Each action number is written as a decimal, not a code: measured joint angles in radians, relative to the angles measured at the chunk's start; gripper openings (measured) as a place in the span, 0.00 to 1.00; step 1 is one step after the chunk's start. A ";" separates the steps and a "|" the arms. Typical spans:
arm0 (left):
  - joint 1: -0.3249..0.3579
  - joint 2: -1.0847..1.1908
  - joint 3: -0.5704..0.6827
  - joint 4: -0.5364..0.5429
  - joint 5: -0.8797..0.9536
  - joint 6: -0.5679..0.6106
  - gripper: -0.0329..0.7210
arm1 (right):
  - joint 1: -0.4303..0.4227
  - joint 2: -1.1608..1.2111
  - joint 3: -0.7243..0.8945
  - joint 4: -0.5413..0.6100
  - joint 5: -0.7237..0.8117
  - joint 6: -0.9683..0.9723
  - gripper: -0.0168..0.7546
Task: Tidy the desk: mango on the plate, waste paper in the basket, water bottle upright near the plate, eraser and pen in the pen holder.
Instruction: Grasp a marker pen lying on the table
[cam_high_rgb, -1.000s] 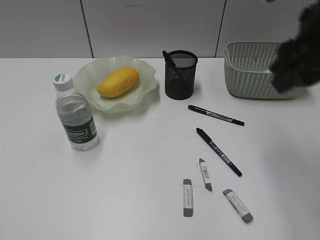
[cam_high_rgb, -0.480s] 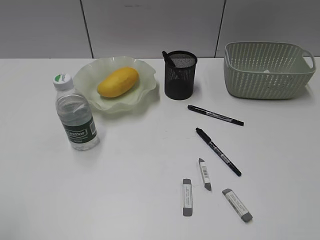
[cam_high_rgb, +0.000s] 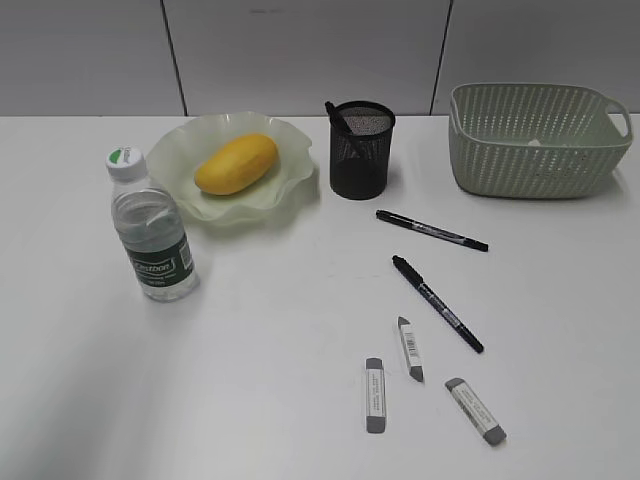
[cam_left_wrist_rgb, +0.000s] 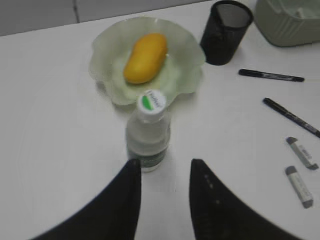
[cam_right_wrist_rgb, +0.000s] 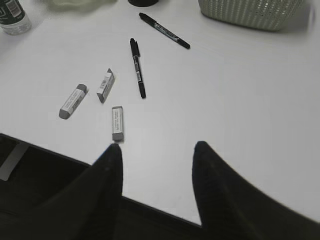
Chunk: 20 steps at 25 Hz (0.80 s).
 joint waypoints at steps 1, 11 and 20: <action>-0.047 0.053 -0.024 0.000 -0.018 0.000 0.37 | 0.000 0.000 0.000 0.000 -0.002 0.000 0.50; -0.459 0.708 -0.378 0.186 -0.073 -0.306 0.46 | -0.070 -0.035 0.000 0.011 -0.017 -0.001 0.46; -0.492 1.168 -0.800 0.186 -0.001 -0.505 0.60 | -0.173 -0.076 0.000 0.018 -0.019 -0.001 0.45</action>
